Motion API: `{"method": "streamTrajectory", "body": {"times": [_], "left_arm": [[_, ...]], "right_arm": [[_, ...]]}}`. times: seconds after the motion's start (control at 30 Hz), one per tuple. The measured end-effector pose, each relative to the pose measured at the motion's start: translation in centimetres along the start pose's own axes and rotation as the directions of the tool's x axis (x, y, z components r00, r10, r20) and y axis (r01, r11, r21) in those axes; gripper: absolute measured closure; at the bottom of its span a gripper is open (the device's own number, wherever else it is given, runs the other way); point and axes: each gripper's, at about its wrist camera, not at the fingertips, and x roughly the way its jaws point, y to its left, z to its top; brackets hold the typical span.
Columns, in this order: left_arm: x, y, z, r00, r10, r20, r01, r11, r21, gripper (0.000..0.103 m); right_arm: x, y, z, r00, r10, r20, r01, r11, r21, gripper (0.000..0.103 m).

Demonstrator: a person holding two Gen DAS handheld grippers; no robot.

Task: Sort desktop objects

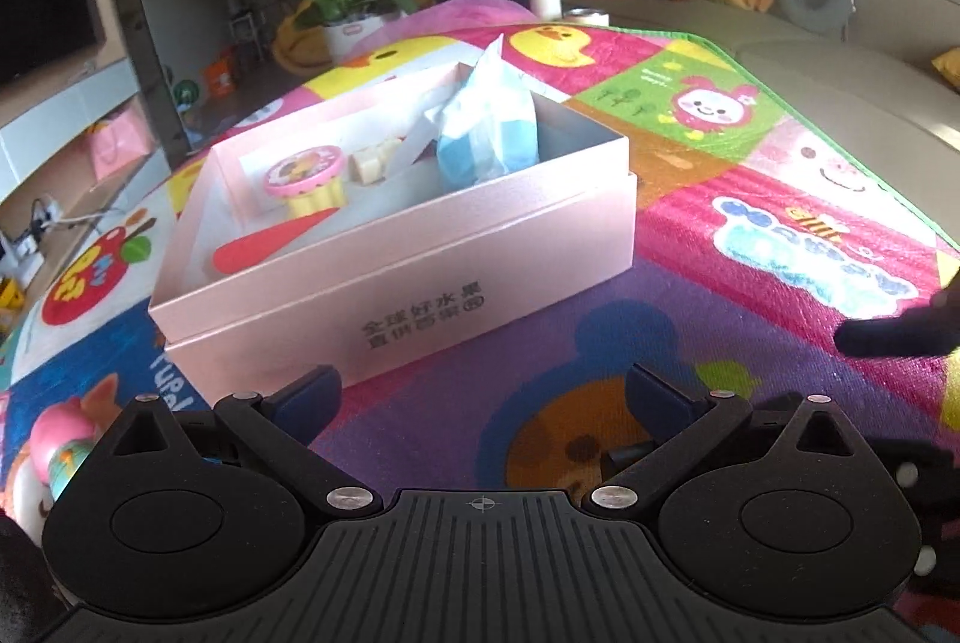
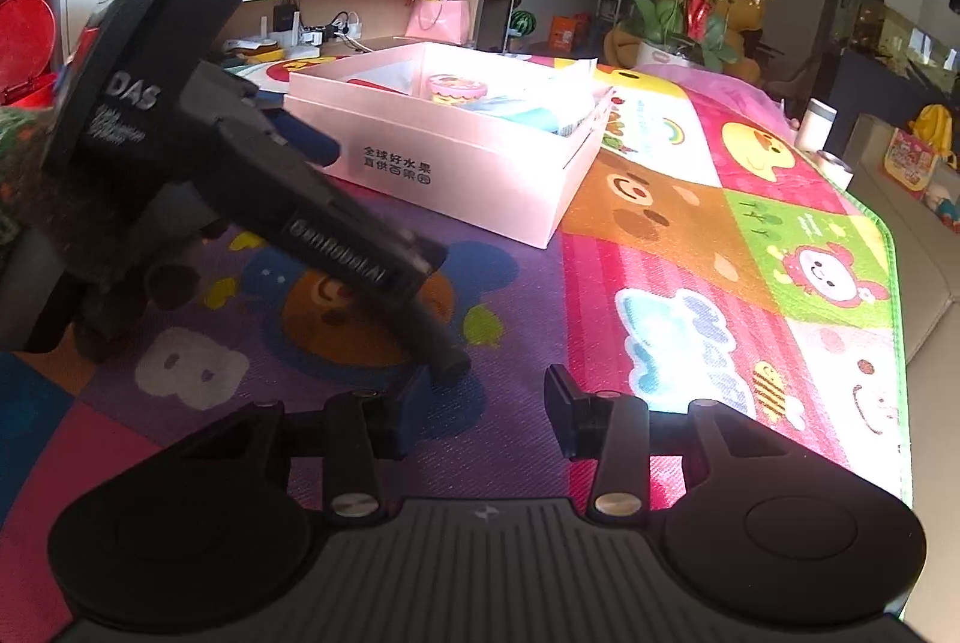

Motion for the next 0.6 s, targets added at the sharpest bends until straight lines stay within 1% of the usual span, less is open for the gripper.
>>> {"method": "streamTrajectory", "body": {"times": [0.1, 0.2, 0.3, 0.4, 0.43, 0.5, 0.53, 0.57, 0.6], "left_arm": [[-0.7, 0.3, -0.8, 1.0, -0.016, -0.019, 0.015, 1.0, -0.008, 0.0], [-1.6, 0.6, -1.4, 0.999, -0.03, -0.025, 0.029, 0.999, -0.034, 0.0], [-3.1, 1.0, -1.6, 1.0, -0.025, 0.011, 0.026, 0.997, -0.067, 0.0], [-5.0, 2.0, -1.7, 0.998, -0.016, 0.068, 0.024, 0.992, -0.121, 0.0], [-5.8, 2.4, -1.7, 0.996, -0.004, 0.089, 0.016, 0.99, -0.141, 0.0], [-7.2, 2.9, -2.1, 0.992, 0.025, 0.127, -0.002, 0.984, -0.179, 0.0], [-7.8, 3.2, -2.4, 0.989, 0.04, 0.139, -0.012, 0.98, -0.197, 0.0], [-8.4, 3.5, -2.9, 0.988, 0.056, 0.146, -0.024, 0.977, -0.212, 0.0], [-8.9, 3.8, -3.3, 0.986, 0.077, 0.147, -0.042, 0.973, -0.227, 0.0]], "right_arm": [[0.7, -0.2, 0.3, 0.998, -0.056, 0.001, 0.056, 0.998, -0.019, 0.062], [1.7, -1.2, 1.1, 0.998, -0.052, -0.016, 0.053, 0.998, 0.028, 0.062], [2.5, -1.7, 1.6, 0.998, -0.053, -0.024, 0.054, 0.997, 0.052, 0.058], [2.6, -1.6, 1.5, 0.998, -0.06, -0.022, 0.061, 0.997, 0.053, 0.056], [2.6, -1.6, 1.5, 0.998, -0.062, -0.023, 0.063, 0.996, 0.058, 0.053], [2.6, -1.9, 1.5, 0.997, -0.066, -0.027, 0.068, 0.995, 0.079, 0.043], [2.7, -2.2, 1.5, 0.997, -0.069, -0.031, 0.072, 0.993, 0.093, 0.034], [2.7, -2.4, 1.5, 0.997, -0.068, -0.034, 0.071, 0.992, 0.106, 0.028], [2.6, -2.5, 1.4, 0.997, -0.067, -0.034, 0.071, 0.991, 0.117, 0.027]]}}
